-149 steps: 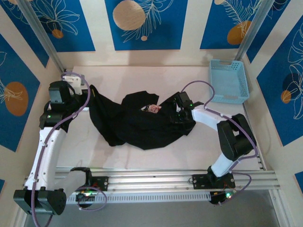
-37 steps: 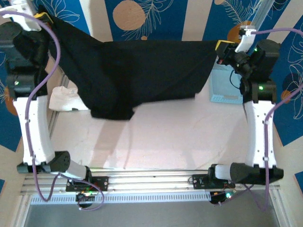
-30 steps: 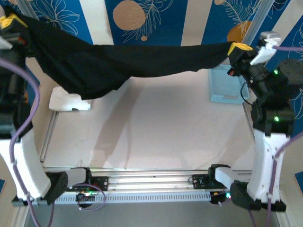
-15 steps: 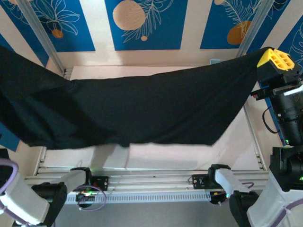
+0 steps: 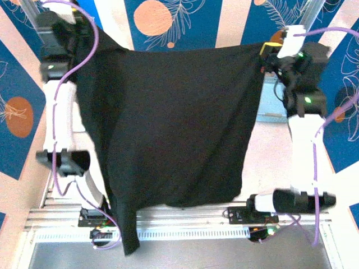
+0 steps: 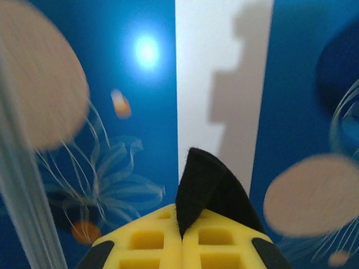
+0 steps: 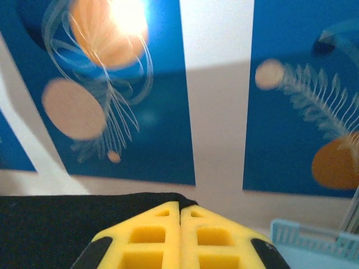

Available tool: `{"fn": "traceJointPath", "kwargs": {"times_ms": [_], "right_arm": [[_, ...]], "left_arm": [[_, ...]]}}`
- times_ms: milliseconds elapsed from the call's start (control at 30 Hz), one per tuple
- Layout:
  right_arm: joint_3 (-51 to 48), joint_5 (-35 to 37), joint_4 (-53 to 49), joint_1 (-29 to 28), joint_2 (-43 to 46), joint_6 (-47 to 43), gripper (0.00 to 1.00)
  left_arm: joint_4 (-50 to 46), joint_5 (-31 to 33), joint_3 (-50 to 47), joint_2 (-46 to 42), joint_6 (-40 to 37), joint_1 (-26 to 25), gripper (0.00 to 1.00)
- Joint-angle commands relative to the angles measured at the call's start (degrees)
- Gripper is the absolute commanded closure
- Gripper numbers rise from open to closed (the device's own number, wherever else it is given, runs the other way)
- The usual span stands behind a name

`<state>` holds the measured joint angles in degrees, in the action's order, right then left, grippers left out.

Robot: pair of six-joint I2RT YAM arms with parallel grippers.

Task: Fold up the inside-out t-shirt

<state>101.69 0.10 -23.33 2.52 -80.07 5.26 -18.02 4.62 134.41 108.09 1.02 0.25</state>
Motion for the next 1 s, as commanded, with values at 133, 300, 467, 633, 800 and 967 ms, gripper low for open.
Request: {"fn": "traceJointPath", "kwargs": {"times_ms": [133,300,467,633,800,967], "right_arm": [[8.1,5.8,9.0,-3.9,-31.6,-0.6,1.00],[41.2,9.0,-5.3,-5.0,-60.8,1.9,0.75],[50.4,10.7,-14.2,-6.0,-66.0,1.2,0.54],[20.8,10.7,-5.8,-7.5,-48.7,1.4,0.48],[-4.7,9.3,-5.1,-9.5,-31.7,5.8,0.45],[-25.9,0.9,-2.2,-10.5,-18.5,14.9,0.44]], "left_arm": [[9.1,-2.3,4.8,22.8,1.4,-0.3,0.98],[10.4,-1.8,16.5,39.8,4.2,-0.2,0.56],[7.2,-2.8,15.4,39.2,6.2,-0.3,0.36],[5.9,-6.9,0.1,28.6,15.8,-0.3,0.27],[19.5,-17.0,-33.1,10.4,31.4,-0.4,0.17],[38.6,-22.1,-64.9,-4.8,44.3,-1.6,0.18]]}}
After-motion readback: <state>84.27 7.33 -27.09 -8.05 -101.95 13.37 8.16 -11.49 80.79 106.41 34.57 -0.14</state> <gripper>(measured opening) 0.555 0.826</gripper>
